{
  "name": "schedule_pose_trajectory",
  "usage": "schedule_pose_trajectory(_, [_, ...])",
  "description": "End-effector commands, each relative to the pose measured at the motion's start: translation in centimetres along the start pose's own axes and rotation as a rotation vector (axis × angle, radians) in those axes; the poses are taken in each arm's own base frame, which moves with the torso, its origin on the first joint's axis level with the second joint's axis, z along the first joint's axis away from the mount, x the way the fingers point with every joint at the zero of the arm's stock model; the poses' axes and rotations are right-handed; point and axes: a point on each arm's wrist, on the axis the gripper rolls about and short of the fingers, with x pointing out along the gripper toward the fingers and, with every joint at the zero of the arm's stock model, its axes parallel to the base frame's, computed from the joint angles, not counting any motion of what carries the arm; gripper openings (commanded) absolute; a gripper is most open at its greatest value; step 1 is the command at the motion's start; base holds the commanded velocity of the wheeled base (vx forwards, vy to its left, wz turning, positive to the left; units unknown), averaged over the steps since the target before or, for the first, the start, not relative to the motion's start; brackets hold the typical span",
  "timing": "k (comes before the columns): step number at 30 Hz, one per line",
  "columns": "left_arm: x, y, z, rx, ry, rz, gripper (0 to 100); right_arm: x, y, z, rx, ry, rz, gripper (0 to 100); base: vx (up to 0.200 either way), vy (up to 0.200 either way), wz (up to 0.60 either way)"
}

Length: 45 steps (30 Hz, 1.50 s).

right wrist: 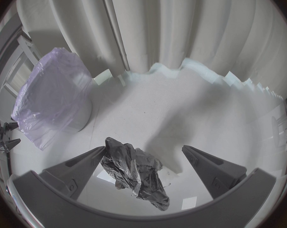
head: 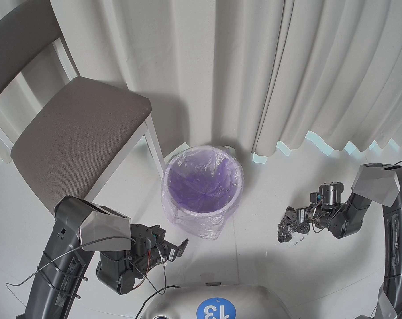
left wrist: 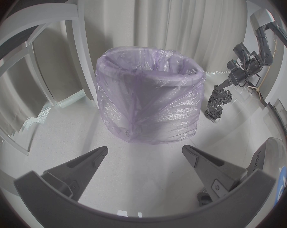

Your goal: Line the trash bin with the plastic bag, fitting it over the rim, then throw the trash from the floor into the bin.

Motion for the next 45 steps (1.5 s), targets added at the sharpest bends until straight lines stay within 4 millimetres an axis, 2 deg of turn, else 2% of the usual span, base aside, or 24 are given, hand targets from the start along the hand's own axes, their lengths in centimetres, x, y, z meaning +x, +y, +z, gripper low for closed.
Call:
schedule_pose_trajectory(1, [0.0, 0.0, 0.1, -0.002, -0.016, 0.001, 100, 0.6, 0.1, -0.3, 0.001, 0.011, 0.004, 100, 0.0, 0.0, 0.0])
schedule_pose_trajectory(10, [0.0, -0.1, 0.1, -0.01, -0.017, -0.004, 100, 1.1, 0.4, 0.2, 0.026, 0.063, 0.021, 100, 0.0, 0.0, 0.0])
schedule_pose_trajectory(16, [0.0, -0.1, 0.2, -0.011, -0.018, -0.004, 100, 1.0, 0.5, -0.4, 0.017, 0.111, 0.031, 100, 0.0, 0.0, 0.0])
schedule_pose_trajectory(26, [0.0, -0.1, 0.2, -0.011, -0.017, -0.005, 100, -0.7, 2.1, 0.2, -0.018, 0.109, 0.078, 100, 0.0, 0.0, 0.0])
schedule_pose_trajectory(41, [0.0, -0.3, 0.2, -0.006, -0.017, -0.008, 100, 0.4, 1.6, -0.2, -0.056, 0.113, 0.051, 100, 0.0, 0.0, 0.0])
schedule_pose_trajectory(45, [0.0, -0.4, 0.3, -0.006, -0.021, -0.012, 100, 0.7, 1.4, -0.2, -0.036, 0.166, 0.045, 100, 0.0, 0.0, 0.0])
